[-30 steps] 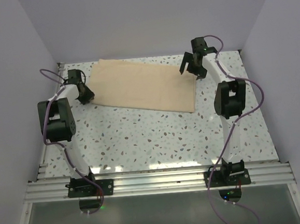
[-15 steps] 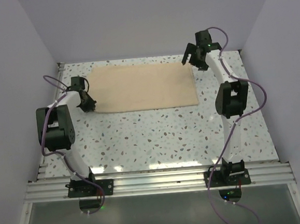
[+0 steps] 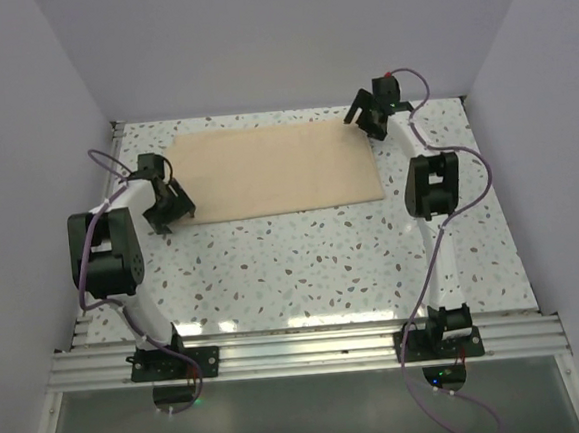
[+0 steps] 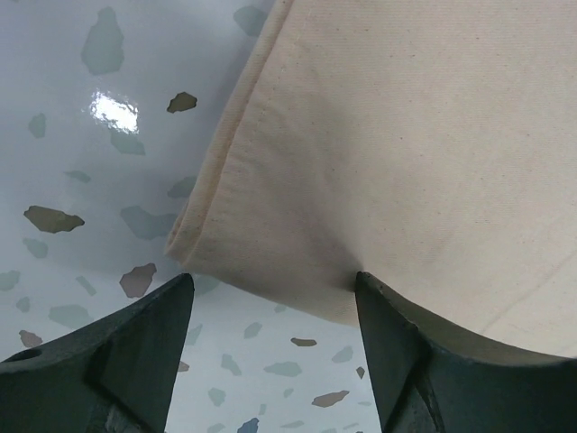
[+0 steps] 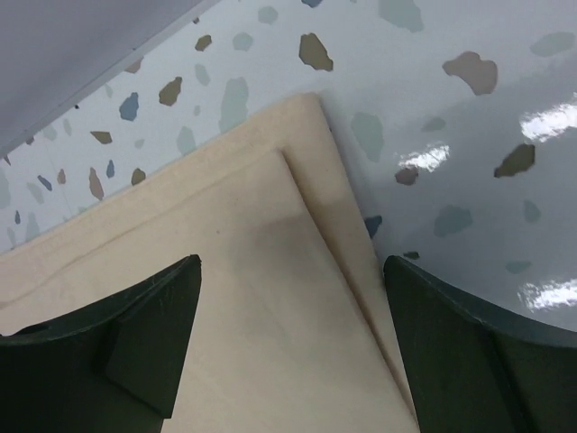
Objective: Open and lay out the surgical kit
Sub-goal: Open the surgical kit at the center of the board.
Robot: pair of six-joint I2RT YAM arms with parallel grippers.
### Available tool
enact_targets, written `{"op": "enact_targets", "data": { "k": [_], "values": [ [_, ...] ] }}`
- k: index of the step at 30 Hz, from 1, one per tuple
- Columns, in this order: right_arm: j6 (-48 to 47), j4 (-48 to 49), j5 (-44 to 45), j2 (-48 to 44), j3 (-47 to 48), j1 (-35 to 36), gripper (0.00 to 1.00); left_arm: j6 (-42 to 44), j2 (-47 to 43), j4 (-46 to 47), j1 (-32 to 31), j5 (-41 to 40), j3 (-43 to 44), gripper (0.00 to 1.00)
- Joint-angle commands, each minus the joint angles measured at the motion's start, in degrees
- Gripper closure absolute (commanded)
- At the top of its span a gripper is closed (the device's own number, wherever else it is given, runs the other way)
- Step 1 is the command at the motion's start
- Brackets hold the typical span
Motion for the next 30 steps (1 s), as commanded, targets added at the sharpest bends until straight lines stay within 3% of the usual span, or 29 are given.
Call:
{"op": "enact_targets", "data": {
  "k": [1, 12, 16, 22, 30],
  "values": [
    [3.9, 9.0, -3.7, 1.2, 5.1, 0.4, 0.14, 1.2, -3.1, -2.3, 0.1, -0.8, 1.6, 0.24],
    [5.5, 11.8, -2.4, 6.4, 9.0, 0.3, 0.17, 1.1, -6.0, -4.0, 0.0, -2.4, -0.7, 0.26],
    [2.9, 15.8, 2.0, 1.8, 4.0, 0.2, 0.18, 0.9, -6.2, -4.7, 0.1, -2.8, -0.5, 0.27],
    [0.1, 18.1, 6.3, -0.5, 4.9, 0.2, 0.18, 0.8, -5.8, -4.8, 0.0, -2.9, -0.3, 0.27],
    [3.3, 19.6, 2.2, 1.0, 6.3, 0.3, 0.18, 1.3, -3.7, -4.5, 0.0, -2.6, 0.7, 0.28]
  ]
}}
